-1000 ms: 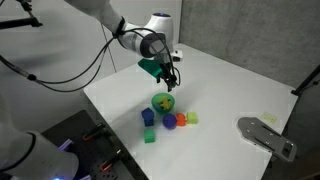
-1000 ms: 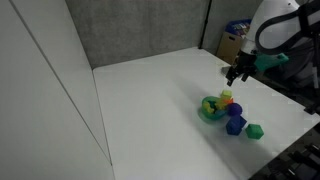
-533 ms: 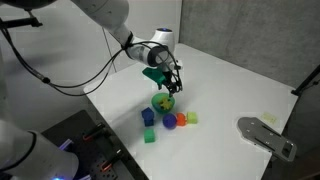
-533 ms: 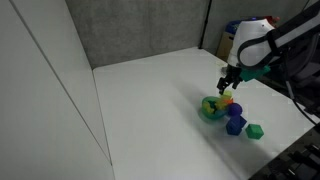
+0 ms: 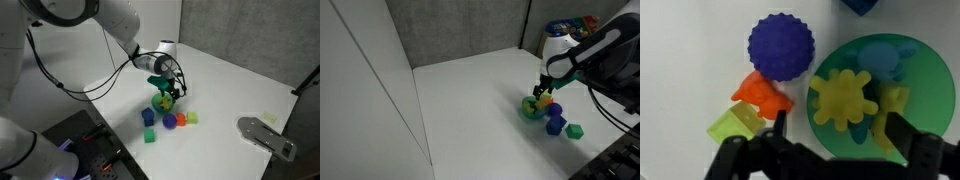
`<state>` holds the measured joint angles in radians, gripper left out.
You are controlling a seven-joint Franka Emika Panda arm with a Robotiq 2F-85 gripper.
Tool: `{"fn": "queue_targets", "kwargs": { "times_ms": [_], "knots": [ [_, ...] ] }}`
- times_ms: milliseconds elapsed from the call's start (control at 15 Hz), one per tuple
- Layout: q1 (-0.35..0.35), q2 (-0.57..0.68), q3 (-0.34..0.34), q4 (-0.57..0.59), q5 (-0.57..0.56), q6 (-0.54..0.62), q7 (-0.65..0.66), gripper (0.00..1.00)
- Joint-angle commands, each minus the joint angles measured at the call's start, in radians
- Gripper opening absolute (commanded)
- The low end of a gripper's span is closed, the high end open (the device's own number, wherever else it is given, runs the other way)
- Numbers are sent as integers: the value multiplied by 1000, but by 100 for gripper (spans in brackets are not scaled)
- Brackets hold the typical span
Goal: Remove the yellow toy ball from the bowl
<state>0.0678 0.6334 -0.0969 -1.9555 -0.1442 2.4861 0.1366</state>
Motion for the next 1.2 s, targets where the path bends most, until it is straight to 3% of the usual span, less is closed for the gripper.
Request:
{"fn": "queue_targets", "kwargs": {
  "times_ms": [0, 67, 133, 267, 800, 1133],
  "knots": [
    [35, 58, -23, 65, -35, -20, 37, 100],
    [42, 67, -26, 73, -36, -22, 38, 100],
    [47, 75, -28, 80, -36, -23, 38, 75],
    [62, 85, -37, 91, -41, -24, 47, 67],
    [84, 80, -73, 113, -55, -47, 94, 3],
    [87, 74, -82, 117, -55, -73, 122, 2]
  ]
}}
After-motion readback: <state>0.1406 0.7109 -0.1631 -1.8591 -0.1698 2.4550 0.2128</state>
